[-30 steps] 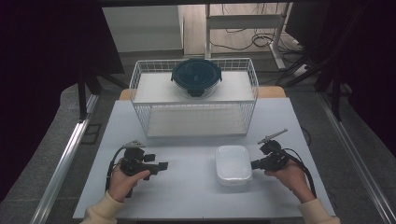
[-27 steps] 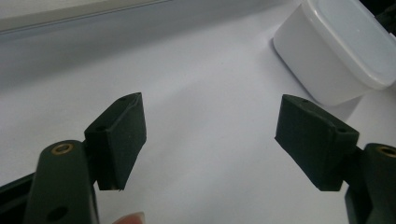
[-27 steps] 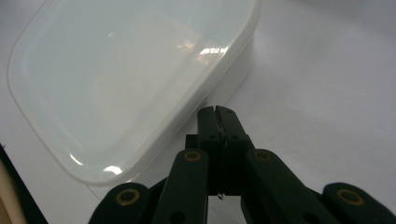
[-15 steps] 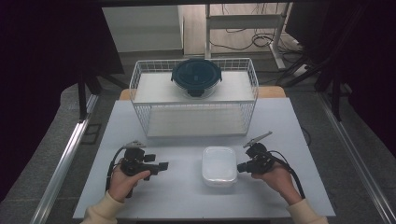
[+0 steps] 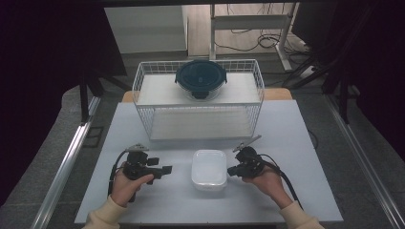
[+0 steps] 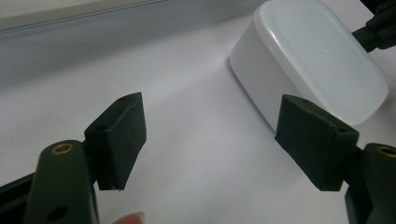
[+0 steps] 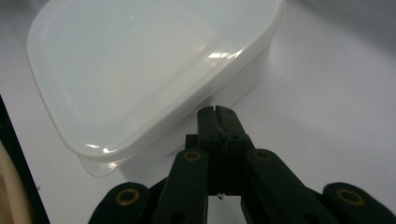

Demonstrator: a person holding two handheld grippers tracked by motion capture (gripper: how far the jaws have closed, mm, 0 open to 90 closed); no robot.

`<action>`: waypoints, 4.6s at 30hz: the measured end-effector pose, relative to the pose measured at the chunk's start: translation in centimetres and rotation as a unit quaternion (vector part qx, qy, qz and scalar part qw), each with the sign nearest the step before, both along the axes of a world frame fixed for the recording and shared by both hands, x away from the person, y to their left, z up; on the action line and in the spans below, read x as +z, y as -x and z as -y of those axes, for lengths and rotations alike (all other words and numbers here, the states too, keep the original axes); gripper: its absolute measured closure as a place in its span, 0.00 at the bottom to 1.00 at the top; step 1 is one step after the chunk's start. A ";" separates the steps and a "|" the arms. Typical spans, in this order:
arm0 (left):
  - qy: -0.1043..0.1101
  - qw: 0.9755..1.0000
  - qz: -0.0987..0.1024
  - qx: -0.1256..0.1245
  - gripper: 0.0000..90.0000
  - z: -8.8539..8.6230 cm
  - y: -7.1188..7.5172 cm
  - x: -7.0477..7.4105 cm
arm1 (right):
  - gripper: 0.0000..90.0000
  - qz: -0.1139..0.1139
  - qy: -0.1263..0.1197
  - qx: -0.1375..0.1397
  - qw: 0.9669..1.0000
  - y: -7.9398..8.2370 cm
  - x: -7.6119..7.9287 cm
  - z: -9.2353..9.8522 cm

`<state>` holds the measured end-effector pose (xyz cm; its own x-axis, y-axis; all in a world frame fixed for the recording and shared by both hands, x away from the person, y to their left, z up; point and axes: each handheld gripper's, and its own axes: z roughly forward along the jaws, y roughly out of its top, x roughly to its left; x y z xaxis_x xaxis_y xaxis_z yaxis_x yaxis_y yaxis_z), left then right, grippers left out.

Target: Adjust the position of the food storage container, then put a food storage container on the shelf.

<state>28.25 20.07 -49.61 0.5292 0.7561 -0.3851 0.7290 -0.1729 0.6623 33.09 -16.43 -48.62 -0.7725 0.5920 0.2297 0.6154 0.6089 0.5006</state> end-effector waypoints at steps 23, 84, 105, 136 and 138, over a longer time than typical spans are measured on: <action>-0.007 1.000 0.000 -0.003 0.27 0.3 0.0 -0.2 | 0.99 0.034 -0.026 -0.017 0.999 -0.5 -0.6 -1.2; 0.072 0.997 -0.014 -0.004 0.29 3.4 -0.9 3.7 | 0.37 0.053 -0.195 -0.130 0.971 2.7 4.2 0.0; 0.113 0.991 -0.075 -0.015 0.34 4.2 -2.1 0.5 | 0.41 0.001 -0.175 -0.131 0.976 1.6 0.7 -0.4; 0.152 0.982 -0.114 -0.011 0.78 4.6 -2.0 -0.8 | 0.77 -0.082 -0.228 -0.167 0.956 1.2 -0.7 0.5; 0.153 0.982 -0.110 -0.009 0.79 4.6 -1.8 -0.8 | 0.78 -0.081 -0.229 -0.167 0.956 1.3 -0.6 0.5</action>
<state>30.09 15.50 -50.36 0.4199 0.5782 -0.6996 0.8594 -0.0054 0.5113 31.78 -16.92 -49.20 -0.4908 0.6076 0.6244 0.8291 0.1053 0.5492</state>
